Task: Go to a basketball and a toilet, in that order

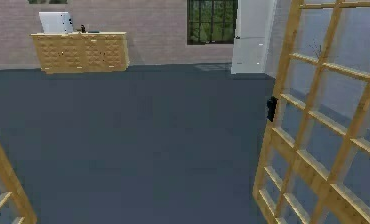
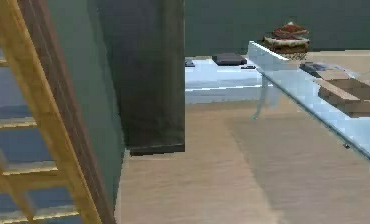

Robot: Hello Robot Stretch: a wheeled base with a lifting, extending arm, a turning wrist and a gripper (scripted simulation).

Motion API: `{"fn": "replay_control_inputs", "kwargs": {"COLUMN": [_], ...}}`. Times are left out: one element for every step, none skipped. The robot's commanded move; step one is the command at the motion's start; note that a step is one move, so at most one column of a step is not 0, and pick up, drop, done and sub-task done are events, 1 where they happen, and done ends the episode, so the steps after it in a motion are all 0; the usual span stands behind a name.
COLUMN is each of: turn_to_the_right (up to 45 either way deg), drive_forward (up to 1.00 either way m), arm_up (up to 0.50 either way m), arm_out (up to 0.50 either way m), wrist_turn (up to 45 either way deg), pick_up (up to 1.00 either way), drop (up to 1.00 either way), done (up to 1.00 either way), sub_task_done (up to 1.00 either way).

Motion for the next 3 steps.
{"fn": "replay_control_inputs", "kwargs": {"turn_to_the_right": [0.0,6.0,0.0], "drive_forward": [1.0,0.0,0.45], "arm_up": [0.0,0.0,0.0], "arm_out": [0.0,0.0,0.0], "wrist_turn": [0.0,0.0,0.0], "pick_up": [0.0,0.0,0.0], "drop": [0.0,0.0,0.0], "done": [0.0,0.0,0.0], "sub_task_done": [0.0,0.0,0.0]}}
